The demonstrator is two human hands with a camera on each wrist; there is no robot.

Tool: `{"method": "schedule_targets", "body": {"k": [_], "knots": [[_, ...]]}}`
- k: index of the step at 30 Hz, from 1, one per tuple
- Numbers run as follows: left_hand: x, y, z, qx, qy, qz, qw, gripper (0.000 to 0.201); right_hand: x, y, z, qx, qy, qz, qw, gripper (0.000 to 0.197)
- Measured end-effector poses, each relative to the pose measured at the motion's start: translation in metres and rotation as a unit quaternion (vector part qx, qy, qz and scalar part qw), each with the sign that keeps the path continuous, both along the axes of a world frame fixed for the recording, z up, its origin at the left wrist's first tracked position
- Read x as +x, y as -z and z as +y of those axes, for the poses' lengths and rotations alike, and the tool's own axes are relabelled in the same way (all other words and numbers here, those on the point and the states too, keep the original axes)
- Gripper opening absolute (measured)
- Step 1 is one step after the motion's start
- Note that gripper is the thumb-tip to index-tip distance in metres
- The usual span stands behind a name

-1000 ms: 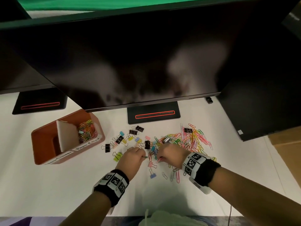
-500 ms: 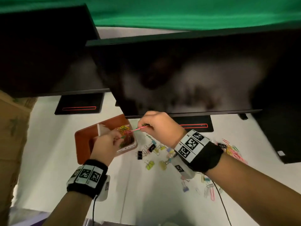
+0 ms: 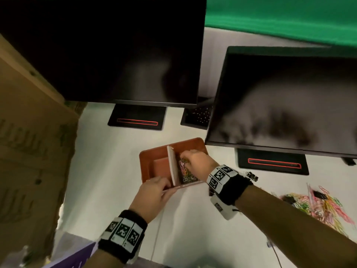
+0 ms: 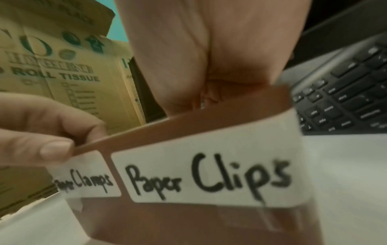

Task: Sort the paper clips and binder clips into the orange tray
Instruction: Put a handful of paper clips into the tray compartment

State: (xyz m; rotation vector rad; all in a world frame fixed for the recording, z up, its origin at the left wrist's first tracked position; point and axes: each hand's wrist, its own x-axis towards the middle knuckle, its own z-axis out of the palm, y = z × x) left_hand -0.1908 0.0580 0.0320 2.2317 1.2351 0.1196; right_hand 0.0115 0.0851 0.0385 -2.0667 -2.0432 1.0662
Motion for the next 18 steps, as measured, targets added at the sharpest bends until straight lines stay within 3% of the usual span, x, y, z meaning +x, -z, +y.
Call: {"method": "schedule_targets", "body": {"k": [7,13,18], "knots": [[0.001,0.004,0.004,-0.008,0.003,-0.023,1.0,0.017,-0.017,0.028,0.016,-0.04,-0.037,-0.055,0.997,0.039],[0.002,0.005,0.005,-0.026,-0.006,-0.023,0.999,0.017,-0.016,0.029,0.022,-0.087,-0.005,-0.061,0.994,0.018],[0.003,0.005,0.006,-0.034,-0.008,-0.009,0.999,0.017,-0.019,0.023,0.025,-0.12,-0.011,-0.092,0.988,0.011]]}}
